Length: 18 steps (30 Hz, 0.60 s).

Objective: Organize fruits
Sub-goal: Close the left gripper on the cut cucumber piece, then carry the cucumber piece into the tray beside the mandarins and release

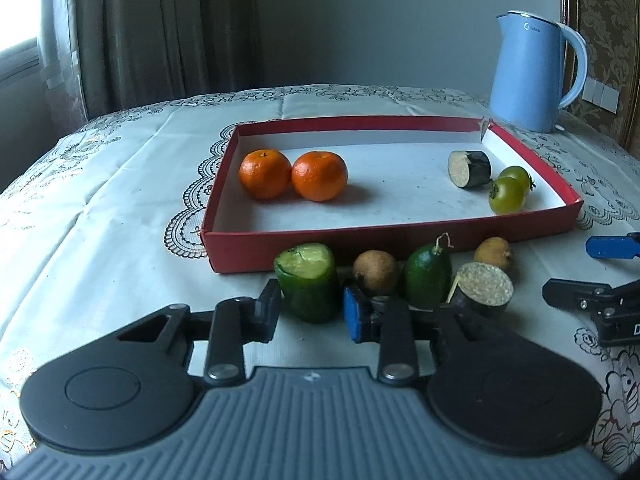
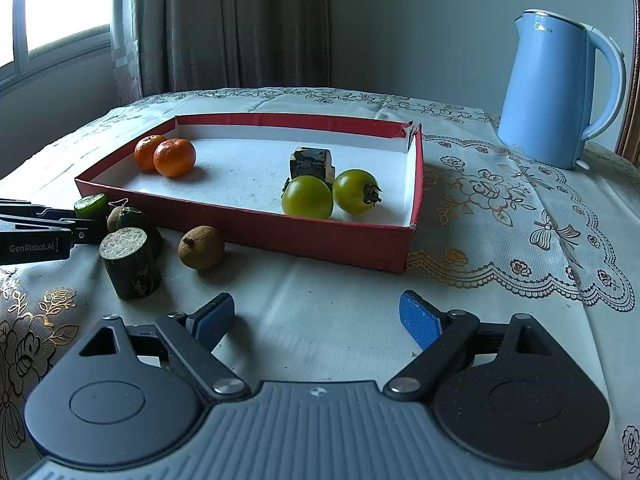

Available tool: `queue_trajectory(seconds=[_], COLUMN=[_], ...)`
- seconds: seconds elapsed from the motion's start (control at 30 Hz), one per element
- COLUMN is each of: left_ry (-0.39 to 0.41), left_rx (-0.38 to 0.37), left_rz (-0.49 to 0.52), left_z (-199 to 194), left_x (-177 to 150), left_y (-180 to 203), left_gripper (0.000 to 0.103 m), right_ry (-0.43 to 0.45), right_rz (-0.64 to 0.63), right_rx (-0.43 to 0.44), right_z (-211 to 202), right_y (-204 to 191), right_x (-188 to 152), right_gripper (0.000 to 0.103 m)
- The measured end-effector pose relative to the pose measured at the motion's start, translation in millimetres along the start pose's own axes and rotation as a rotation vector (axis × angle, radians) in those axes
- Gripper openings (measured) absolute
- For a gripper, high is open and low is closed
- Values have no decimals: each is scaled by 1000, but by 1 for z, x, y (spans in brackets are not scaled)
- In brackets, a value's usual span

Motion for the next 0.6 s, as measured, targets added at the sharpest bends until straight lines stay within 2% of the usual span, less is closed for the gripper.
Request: queue_trajectory(seconds=[0.37, 0.6], left_ry=[-3, 36], left_rx=[10, -2], left_rz=[-12, -52], left_z=[-10, -34], left_x=[-5, 1], left_y=[-11, -29], left_gripper=[28, 28], right_ry=[0, 0], right_rz=[0, 0], right_rx=[1, 1], right_z=[0, 0], right_y=[0, 0], right_x=[0, 0], right_gripper=[91, 91])
Point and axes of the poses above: each gripper's, at about its wrist camera, not at the fingertips, and z roughly the way its jaws point, y to its right, x to its top, the point moved 8 cm from there along z, roughly the way its jaws point, and after that the axes turned 8 degrees about -y, right-handed, at the moved point
